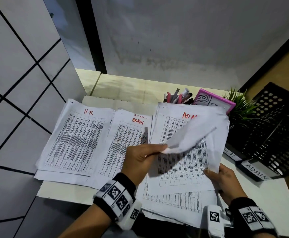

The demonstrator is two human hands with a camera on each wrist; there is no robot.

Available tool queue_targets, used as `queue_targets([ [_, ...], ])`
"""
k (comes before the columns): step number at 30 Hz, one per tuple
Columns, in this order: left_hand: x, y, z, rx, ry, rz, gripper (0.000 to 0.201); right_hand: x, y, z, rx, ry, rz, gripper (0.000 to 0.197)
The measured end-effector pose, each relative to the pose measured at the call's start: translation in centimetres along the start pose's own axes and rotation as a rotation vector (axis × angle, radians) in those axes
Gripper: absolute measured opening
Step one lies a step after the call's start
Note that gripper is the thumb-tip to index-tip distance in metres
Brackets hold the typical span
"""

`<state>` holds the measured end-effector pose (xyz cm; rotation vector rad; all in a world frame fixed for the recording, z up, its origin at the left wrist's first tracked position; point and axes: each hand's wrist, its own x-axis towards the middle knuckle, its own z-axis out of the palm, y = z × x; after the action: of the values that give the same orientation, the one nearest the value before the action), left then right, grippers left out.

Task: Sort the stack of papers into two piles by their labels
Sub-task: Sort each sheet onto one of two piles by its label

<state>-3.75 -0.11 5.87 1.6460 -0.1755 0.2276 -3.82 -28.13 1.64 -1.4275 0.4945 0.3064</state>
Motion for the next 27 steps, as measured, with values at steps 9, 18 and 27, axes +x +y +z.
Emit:
queue_targets([
  [9, -2.3, -0.4, 0.9, 0.169, -0.121, 0.279, 0.03, 0.0, 0.1, 0.2, 0.01, 0.043, 0.025, 0.036],
  [18, -2.0, -0.4, 1.5, 0.243, -0.146, 0.387, 0.008, -0.1, -0.4, 0.4, 0.012, 0.023, 0.016, 0.02],
  [27, -0.9, 0.4, 1.0, 0.27, -0.118, -0.167, 0.05, -0.3, -0.6, 0.8, 0.08, 0.003, 0.005, 0.033],
])
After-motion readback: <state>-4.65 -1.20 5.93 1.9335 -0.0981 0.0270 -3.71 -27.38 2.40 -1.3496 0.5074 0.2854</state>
